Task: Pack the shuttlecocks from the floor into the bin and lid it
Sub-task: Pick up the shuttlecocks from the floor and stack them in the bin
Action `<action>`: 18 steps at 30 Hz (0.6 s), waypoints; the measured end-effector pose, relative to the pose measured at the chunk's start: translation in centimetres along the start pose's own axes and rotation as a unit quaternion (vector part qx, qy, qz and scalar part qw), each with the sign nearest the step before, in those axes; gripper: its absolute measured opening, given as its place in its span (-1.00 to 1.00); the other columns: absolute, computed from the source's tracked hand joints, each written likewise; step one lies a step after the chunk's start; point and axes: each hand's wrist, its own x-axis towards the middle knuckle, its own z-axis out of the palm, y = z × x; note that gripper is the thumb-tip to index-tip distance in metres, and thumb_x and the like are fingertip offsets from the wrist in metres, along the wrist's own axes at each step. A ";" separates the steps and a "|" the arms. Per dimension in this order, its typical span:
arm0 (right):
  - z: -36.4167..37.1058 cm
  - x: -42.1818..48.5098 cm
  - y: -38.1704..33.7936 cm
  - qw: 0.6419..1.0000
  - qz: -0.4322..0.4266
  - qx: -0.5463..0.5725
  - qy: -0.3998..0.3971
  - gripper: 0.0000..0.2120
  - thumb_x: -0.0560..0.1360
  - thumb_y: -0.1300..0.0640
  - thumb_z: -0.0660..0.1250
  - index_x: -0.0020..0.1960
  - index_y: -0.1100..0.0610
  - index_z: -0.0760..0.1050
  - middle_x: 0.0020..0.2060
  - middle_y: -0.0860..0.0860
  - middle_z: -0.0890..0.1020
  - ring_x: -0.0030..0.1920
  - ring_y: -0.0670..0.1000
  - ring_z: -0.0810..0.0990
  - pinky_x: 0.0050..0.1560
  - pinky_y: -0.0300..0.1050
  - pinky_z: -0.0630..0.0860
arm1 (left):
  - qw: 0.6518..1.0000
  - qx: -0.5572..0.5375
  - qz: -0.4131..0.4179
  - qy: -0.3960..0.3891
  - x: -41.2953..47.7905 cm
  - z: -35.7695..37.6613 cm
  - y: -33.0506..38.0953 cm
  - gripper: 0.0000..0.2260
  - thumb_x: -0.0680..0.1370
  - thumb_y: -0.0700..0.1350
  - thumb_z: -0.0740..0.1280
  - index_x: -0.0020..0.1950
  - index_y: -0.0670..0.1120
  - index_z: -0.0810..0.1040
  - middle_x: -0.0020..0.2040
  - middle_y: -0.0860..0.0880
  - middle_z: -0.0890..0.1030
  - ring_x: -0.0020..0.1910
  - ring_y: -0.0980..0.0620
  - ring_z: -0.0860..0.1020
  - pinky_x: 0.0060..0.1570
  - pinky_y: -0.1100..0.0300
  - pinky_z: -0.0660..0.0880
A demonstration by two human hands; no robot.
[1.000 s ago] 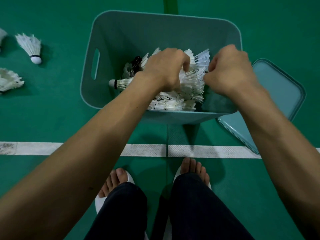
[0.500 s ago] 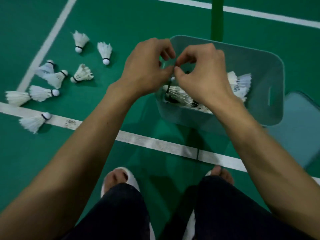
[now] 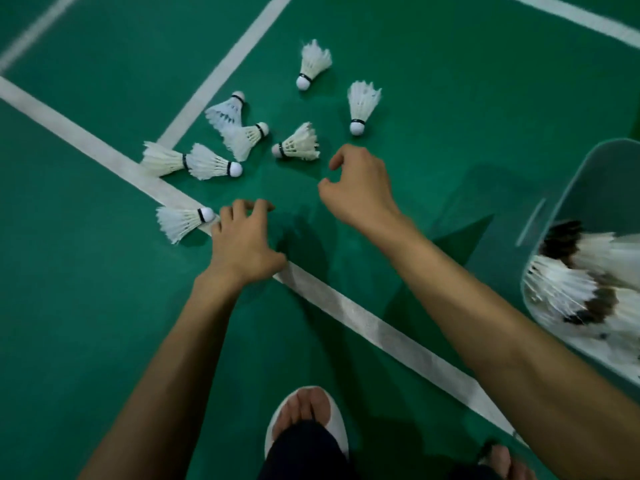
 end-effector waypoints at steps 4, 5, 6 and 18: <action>4.0 5.3 -1.3 0.998 0.028 0.029 0.050 -0.58 0.47 0.09 0.40 0.27 0.21 0.44 0.23 0.20 0.54 0.25 0.25 0.50 0.20 0.03 0.43 | 0.989 -0.039 -0.043 0.137 0.7 0.6 -3.4 -0.37 0.32 -0.11 0.43 0.39 -0.05 0.42 0.29 -0.16 0.41 0.32 -0.24 0.35 0.28 -0.13 0.37; 4.7 6.2 -1.7 0.997 0.028 0.041 0.060 -0.55 0.47 0.07 0.42 0.27 0.21 0.41 0.23 0.19 0.54 0.25 0.25 0.49 0.20 0.03 0.42 | 0.981 -0.027 -0.067 0.180 1.2 0.3 -4.0 -0.37 0.31 -0.14 0.42 0.39 -0.05 0.41 0.30 -0.16 0.41 0.33 -0.23 0.35 0.29 -0.14 0.36; 5.3 6.9 -2.0 0.996 0.027 0.050 0.066 -0.53 0.46 0.06 0.44 0.28 0.21 0.39 0.22 0.18 0.55 0.24 0.24 0.50 0.18 0.04 0.44 | 0.976 -0.005 -0.090 0.200 1.9 0.0 -4.7 -0.33 0.29 -0.16 0.42 0.40 -0.04 0.39 0.33 -0.16 0.39 0.35 -0.24 0.33 0.32 -0.14 0.33; 6.6 6.3 -0.8 0.985 0.060 0.095 0.128 -0.66 0.44 0.11 0.36 0.20 0.15 0.49 -0.01 0.05 0.72 0.06 0.18 0.64 0.10 0.03 0.51 | 0.947 -0.110 -0.152 0.260 6.3 -3.3 -4.1 -0.70 0.50 -0.04 0.20 0.21 -0.08 0.36 -0.21 -0.01 0.60 -0.20 -0.15 0.56 0.17 -0.13 0.45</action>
